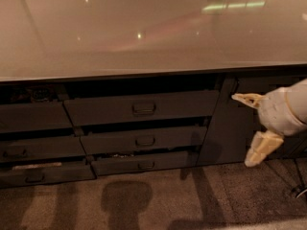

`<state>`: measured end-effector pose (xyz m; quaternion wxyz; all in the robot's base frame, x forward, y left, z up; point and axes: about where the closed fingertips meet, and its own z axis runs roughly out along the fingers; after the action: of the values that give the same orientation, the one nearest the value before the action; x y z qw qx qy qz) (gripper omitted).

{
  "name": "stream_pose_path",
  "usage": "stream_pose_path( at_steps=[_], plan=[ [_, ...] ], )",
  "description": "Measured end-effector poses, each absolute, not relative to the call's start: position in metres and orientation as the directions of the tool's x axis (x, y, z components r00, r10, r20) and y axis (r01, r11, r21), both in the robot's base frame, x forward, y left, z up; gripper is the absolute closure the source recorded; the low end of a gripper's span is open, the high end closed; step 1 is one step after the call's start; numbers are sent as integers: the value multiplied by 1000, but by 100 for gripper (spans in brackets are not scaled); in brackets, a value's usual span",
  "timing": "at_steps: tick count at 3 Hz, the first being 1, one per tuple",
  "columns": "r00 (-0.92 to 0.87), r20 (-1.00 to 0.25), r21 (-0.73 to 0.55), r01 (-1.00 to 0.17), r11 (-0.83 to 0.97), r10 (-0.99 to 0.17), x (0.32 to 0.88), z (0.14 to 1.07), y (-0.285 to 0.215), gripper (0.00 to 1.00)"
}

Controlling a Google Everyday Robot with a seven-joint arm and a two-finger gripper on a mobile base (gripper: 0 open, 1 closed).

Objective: Open top drawer

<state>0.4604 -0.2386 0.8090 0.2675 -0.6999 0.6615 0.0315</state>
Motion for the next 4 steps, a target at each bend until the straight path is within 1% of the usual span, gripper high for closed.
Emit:
stream_pose_path(
  at_steps=[1, 2, 3, 4],
  plan=[
    [71, -412, -213, -977, 20, -908, 503, 754, -245, 0],
    [69, -424, -114, -993, -23, -903, 526, 713, -238, 0],
    [69, -423, -114, -993, -23, -903, 526, 713, -238, 0],
    [89, -374, -112, -992, -50, -923, 532, 712, -219, 0]
  ],
)
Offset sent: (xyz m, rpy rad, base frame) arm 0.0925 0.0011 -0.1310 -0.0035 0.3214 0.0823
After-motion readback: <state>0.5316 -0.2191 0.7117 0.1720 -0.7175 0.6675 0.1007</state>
